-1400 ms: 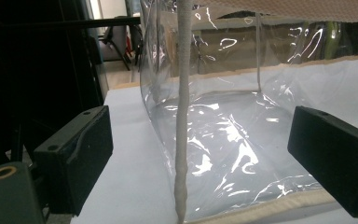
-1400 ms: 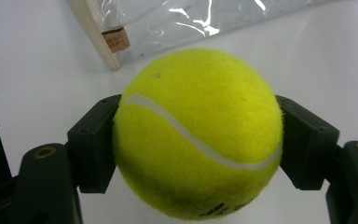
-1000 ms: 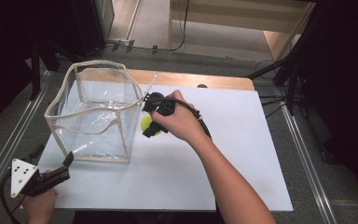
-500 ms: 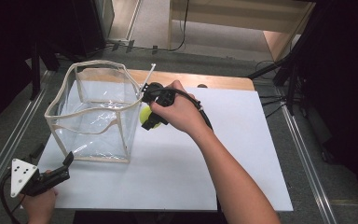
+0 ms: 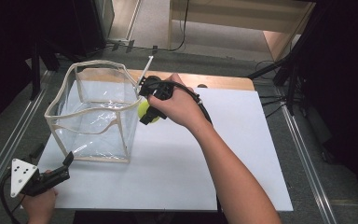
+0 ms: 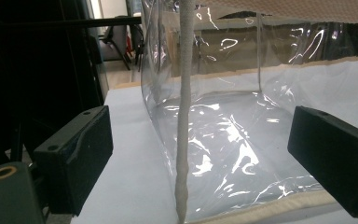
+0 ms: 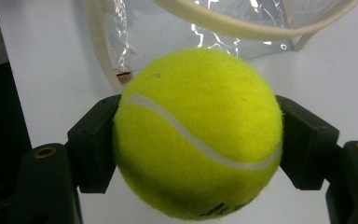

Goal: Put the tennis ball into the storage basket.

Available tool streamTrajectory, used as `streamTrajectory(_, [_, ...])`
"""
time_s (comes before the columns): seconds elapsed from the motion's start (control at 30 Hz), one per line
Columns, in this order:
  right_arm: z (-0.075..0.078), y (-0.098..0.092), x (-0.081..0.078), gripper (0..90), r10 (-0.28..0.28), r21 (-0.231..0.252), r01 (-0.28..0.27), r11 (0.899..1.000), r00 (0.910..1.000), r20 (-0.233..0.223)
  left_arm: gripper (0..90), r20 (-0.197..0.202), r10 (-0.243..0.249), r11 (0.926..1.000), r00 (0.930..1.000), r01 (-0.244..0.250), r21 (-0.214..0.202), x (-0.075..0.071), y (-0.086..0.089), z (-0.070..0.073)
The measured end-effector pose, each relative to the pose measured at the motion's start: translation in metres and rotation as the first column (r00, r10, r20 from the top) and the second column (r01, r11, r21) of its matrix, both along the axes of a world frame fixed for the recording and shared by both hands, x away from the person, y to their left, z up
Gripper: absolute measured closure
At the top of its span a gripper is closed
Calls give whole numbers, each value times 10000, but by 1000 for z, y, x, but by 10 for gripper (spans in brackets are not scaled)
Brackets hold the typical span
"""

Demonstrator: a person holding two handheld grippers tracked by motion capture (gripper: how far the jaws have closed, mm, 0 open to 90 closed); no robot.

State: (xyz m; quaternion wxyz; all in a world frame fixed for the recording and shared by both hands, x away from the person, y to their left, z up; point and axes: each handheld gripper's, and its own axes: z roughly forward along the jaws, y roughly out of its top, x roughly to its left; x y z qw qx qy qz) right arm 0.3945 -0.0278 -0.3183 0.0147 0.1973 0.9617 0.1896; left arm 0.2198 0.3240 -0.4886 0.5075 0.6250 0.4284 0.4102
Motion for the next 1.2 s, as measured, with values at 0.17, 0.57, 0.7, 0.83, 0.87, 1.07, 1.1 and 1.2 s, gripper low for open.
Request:
streamTrajectory(0.17, [8, -2, 3, 234, -69, -3, 69, 10000, 10000, 64, 69, 2, -3, 10000, 10000, 3, 4, 0, 0, 0])
streamTrajectory(0.57, [26, -4, 10, 235, -146, -6, 146, 9999, 9997, 197, 69, 23, -4, 10000, 10000, 4, -19, 0, 0, 0])
streamTrajectory(0.7, [32, -3, 13, 234, -137, -14, 138, 9999, 9996, 255, 69, 25, -7, 10000, 10000, 8, -32, 0, 0, 0])
streamTrajectory(0.83, [38, -1, 15, 235, -163, 16, 163, 9999, 9994, 309, 69, 25, -10, 10000, 10000, 10, -21, 0, 0, 0])
streamTrajectory(0.87, [40, 0, 16, 235, -87, -12, 87, 10000, 9994, 335, 69, 23, -9, 10000, 10000, 9, -36, 0, 0, 0])
streamTrajectory(1.07, [45, 6, 19, 235, -12, 18, 12, 10000, 9994, 354, 69, 39, -11, 10000, 10000, 12, -80, 0, 0, 0])
streamTrajectory(1.1, [45, 7, 19, 235, -28, -9, 29, 10000, 9994, 342, 69, 37, -11, 10000, 10000, 11, -81, 0, 0, 0])
streamTrajectory(1.2, [47, 10, 21, 234, -5, -11, 5, 10000, 9992, 390, 69, 33, -14, 10000, 10000, 14, -82, 0, 0, 0])
